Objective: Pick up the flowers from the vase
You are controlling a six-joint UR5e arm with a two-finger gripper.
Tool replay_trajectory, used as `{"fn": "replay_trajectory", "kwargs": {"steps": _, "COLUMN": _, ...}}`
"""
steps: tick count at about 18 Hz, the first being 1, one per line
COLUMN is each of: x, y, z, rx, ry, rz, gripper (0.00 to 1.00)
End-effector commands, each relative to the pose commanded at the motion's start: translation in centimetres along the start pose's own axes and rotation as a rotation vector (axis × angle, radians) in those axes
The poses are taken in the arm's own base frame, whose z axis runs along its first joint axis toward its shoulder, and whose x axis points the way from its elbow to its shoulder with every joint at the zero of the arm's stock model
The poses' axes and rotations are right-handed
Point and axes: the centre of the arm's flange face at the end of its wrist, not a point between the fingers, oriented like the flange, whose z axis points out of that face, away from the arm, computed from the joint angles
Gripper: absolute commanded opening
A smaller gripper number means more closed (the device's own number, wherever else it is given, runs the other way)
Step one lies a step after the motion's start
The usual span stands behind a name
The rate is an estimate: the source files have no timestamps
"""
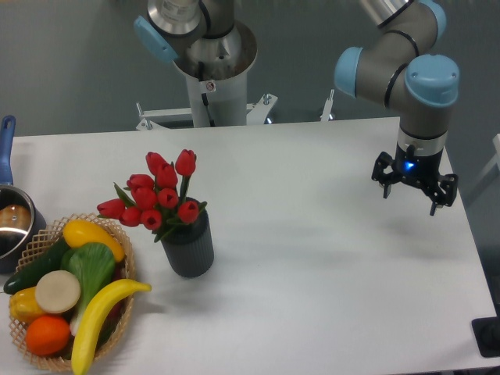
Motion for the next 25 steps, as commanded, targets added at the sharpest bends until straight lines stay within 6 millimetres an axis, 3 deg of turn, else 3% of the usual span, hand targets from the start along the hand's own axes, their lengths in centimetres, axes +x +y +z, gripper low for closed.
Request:
{"fn": "replay_trajectory", "kwargs": {"steps": 8, "x": 0.4, "y": -0.1, "z": 0.2, "rx": 0.021, "ry": 0.01, "rz": -0.014, "gripper": 1.0}}
{"fn": "replay_trajectory", "kwargs": {"steps": 10, "x": 1.9, "y": 0.1, "z": 0.8, "rx": 0.066, "ry": 0.036, "rz": -0.035, "gripper": 1.0}}
{"fn": "replay_trajectory", "kwargs": {"steps": 12, "x": 3.0, "y": -0.2, "z": -1.2, "rx": 0.149, "ry": 0.022, "rz": -0.059, "gripper": 1.0}}
{"fn": "replay_trajectory", "kwargs": {"steps": 14, "x": 4.6, "y": -1.2, "z": -2.9, "rx": 0.366, "ry": 0.047, "rz": -0.071, "gripper": 1.0}}
{"fn": "replay_trajectory", "kwargs": {"steps": 20, "x": 10.0, "y": -3.6, "z": -3.2, "rx": 0.757, "ry": 0.172, "rz": -0.106, "gripper": 1.0}}
{"fn": "replay_trajectory", "kwargs": {"steps": 22, "x": 12.2, "y": -3.7, "z": -3.2, "rx": 0.824, "ry": 0.205, "rz": -0.124, "gripper": 1.0}}
{"fn": "replay_trajectory", "kwargs": {"steps": 25, "x": 14.1, "y": -4.3, "z": -5.0, "rx": 0.894, "ry": 0.208, "rz": -0.12, "gripper": 1.0}}
